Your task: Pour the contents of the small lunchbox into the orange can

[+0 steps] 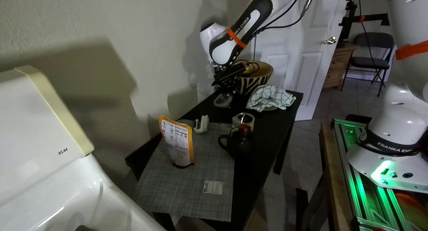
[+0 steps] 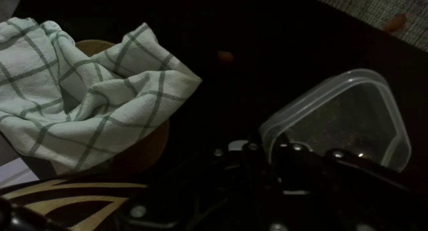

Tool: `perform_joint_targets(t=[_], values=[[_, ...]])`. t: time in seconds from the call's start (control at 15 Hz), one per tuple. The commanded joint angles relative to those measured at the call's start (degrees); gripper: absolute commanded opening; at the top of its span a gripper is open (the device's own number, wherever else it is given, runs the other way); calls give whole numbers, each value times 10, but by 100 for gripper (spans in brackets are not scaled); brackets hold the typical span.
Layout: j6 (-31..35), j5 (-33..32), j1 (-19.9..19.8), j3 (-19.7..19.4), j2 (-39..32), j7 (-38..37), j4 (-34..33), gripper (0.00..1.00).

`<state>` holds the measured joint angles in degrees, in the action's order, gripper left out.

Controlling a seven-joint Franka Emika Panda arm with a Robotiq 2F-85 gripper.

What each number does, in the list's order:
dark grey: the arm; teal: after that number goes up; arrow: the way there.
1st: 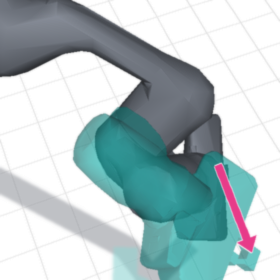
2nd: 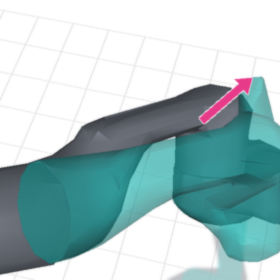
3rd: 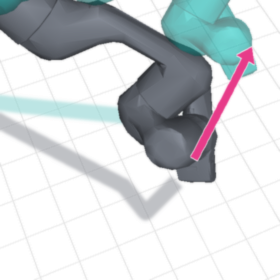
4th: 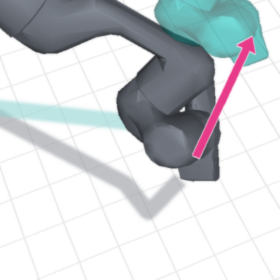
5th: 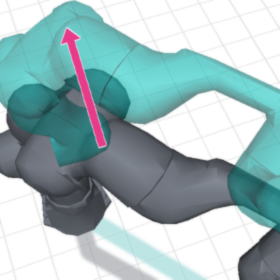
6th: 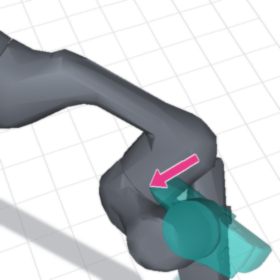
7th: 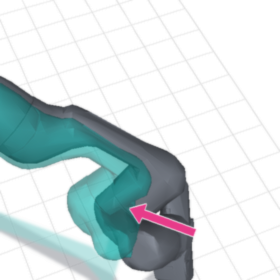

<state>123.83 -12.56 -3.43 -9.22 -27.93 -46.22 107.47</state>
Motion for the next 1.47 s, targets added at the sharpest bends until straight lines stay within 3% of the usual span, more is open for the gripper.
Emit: perform_joint_targets(t=[0.0, 0.4, 0.47, 0.53, 0.6, 1.0, 1.33, 1.4], values=[[21, 19, 6, -12, -2, -8, 7, 3], [14, 9, 14, -17, -6, -9, 0, 3], [14, 9, 17, -17, -6, -9, 1, 11], [14, 9, 18, -17, -6, -9, 0, 11], [14, 9, 18, -18, -6, -9, 0, 3], [97, 61, 7, -9, -32, -27, 9, 3], [167, 90, 25, -20, -60, -65, 18, 3], [170, 92, 26, -21, -59, -67, 20, 36]])
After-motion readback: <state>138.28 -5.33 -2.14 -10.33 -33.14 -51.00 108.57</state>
